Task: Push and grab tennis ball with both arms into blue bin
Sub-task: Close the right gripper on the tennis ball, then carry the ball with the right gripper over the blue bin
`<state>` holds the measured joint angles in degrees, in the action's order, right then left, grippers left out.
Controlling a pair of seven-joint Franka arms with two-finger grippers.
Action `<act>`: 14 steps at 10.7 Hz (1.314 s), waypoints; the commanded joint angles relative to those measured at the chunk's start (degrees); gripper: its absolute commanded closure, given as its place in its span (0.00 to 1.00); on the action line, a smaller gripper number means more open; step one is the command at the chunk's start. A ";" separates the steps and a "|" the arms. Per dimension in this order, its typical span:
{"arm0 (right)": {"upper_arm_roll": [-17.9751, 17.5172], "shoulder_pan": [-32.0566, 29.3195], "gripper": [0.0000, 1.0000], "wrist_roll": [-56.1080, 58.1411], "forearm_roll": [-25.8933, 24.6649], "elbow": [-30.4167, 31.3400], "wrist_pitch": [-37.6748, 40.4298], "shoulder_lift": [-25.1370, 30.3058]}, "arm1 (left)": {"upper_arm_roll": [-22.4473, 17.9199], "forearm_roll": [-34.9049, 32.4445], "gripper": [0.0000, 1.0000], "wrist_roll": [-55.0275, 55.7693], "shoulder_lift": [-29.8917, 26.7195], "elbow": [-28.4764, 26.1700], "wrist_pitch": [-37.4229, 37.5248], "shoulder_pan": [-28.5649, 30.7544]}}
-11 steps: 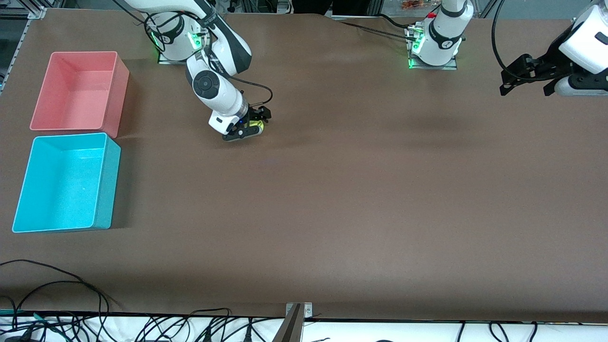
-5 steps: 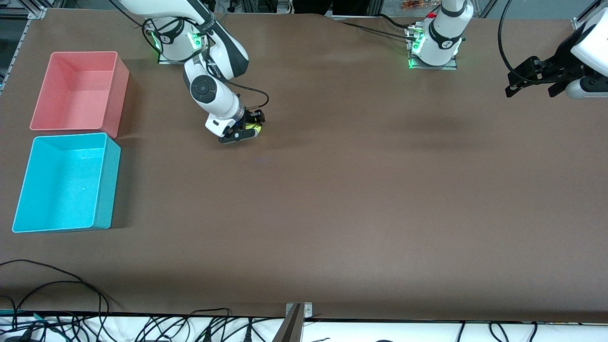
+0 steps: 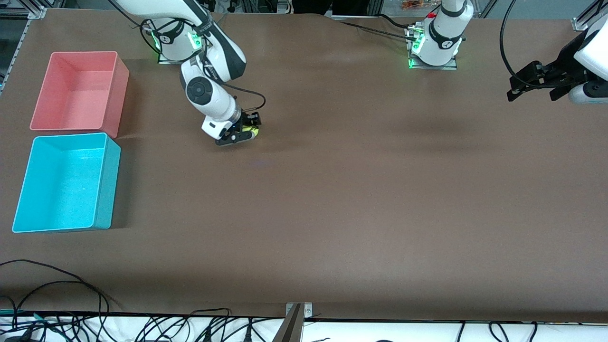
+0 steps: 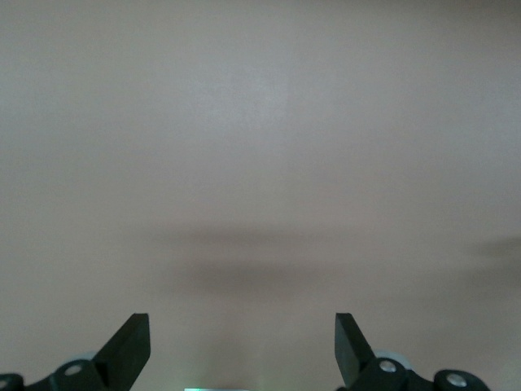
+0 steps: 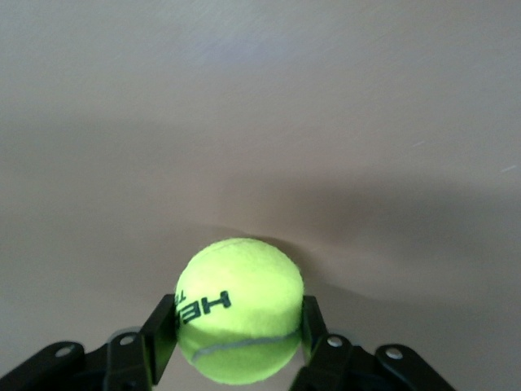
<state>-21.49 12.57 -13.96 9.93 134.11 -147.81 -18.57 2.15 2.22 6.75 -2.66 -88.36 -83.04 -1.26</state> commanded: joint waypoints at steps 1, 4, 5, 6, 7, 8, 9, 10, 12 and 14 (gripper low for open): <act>5.13 -0.26 0.96 5.16 -0.97 -2.09 7.23 4.23 | -0.57 0.86 0.00 0.19 1.08 2.23 1.03 -0.41; 14.16 -0.26 0.96 15.06 -0.97 -7.27 20.85 8.45 | -0.65 0.68 0.00 -0.25 1.08 2.23 1.03 0.03; 18.72 -0.26 0.96 21.20 -0.97 -8.59 22.63 8.64 | -0.65 0.60 0.00 -0.25 1.08 2.14 1.03 0.03; 22.60 -0.26 0.96 26.22 -0.97 -10.43 24.74 8.47 | -0.65 0.51 0.00 -0.25 1.08 2.14 1.12 0.12; 26.38 -0.35 0.96 30.18 -0.97 -12.10 26.67 8.03 | -0.65 0.51 0.00 -0.25 1.08 2.14 1.12 0.12; 29.81 -0.52 0.96 35.36 -0.97 -13.86 28.26 7.33 | -0.65 0.42 0.00 -0.25 1.08 2.14 1.12 0.12; 32.80 -0.87 0.97 39.67 -0.97 -15.62 29.84 7.06 | -0.65 0.42 0.00 -0.25 1.08 2.14 1.12 0.03; 35.18 -1.57 0.97 43.89 -0.97 -17.72 31.51 6.10 | -0.65 0.42 0.00 -0.25 1.08 2.14 1.12 0.12; 36.78 -5.60 0.98 51.55 -0.97 -22.12 34.07 4.17 | -0.65 0.24 0.00 -0.08 1.16 1.97 1.12 0.12; 36.79 -10.43 0.98 58.92 -1.06 -26.60 34.95 0.92 | -0.65 0.24 0.00 -0.07 1.16 1.97 1.12 0.12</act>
<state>15.53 6.79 37.20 9.43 114.24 -115.49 -13.03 1.52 2.22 6.75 -2.37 -88.12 -82.99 -1.25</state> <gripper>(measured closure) 0.352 0.000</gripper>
